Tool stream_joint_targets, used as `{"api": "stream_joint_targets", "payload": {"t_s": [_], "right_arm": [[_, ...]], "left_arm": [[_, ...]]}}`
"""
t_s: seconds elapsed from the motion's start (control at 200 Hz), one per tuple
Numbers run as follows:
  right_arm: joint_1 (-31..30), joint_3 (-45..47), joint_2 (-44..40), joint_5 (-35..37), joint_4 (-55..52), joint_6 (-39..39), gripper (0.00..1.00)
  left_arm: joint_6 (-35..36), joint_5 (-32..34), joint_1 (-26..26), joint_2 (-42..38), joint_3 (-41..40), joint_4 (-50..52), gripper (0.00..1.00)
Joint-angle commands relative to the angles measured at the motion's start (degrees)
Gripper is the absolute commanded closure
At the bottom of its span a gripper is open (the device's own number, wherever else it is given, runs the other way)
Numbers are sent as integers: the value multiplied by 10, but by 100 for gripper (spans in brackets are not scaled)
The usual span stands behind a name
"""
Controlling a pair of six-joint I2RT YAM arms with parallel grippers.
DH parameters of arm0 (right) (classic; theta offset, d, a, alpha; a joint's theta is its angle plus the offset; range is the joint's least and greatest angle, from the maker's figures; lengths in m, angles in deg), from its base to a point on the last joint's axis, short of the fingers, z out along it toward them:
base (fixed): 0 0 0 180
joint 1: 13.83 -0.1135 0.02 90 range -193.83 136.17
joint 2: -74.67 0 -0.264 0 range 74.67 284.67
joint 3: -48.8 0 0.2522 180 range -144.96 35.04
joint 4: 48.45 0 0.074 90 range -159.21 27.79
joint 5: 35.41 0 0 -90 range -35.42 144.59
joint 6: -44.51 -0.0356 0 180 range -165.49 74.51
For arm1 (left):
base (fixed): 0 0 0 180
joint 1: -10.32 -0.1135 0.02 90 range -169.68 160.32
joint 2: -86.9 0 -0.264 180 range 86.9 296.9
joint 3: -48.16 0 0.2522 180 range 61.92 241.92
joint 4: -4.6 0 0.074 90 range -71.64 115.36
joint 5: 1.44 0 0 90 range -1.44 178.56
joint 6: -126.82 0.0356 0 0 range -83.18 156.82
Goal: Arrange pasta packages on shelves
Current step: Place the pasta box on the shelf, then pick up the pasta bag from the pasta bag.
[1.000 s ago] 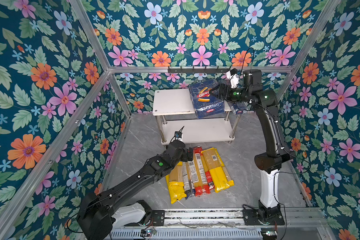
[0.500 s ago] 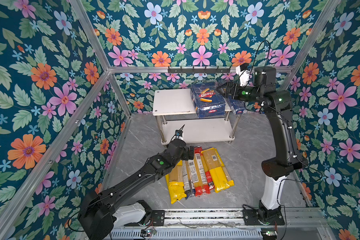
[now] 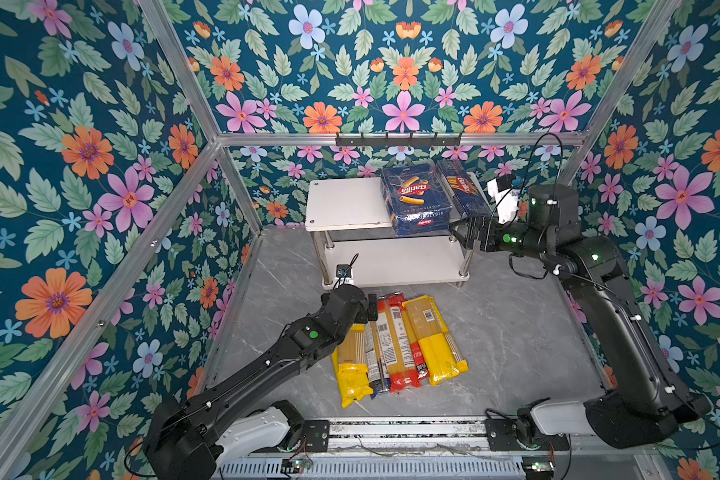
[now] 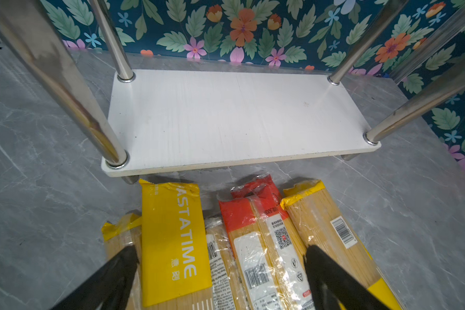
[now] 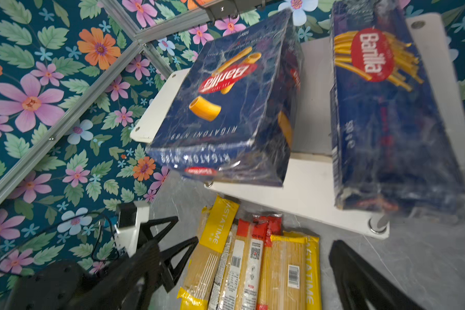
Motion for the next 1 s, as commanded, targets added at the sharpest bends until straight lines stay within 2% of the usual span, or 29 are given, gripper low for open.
{"api": "stream_joint_targets", "payload": {"t_s": [0.0, 0.145, 0.265, 0.55, 0.69, 0.995], "right_arm": [[-20, 69, -45, 31, 32, 0, 1], [-36, 173, -96, 12, 29, -49, 1], [-48, 254, -129, 32, 26, -71, 1], [-52, 442, -211, -10, 67, -116, 1], [-59, 480, -227, -13, 68, -128, 2], [-78, 477, -216, 17, 59, -122, 1]], "left_arm": [[-17, 17, -1, -17, -16, 1, 0], [-22, 11, -1, -38, -44, -3, 0], [-37, 17, -1, -42, -61, 7, 0], [-78, 6, 0, -52, -113, 3, 0], [-100, 2, -1, -51, -139, 7, 0], [-150, -14, 3, -14, -174, 22, 3]]}}
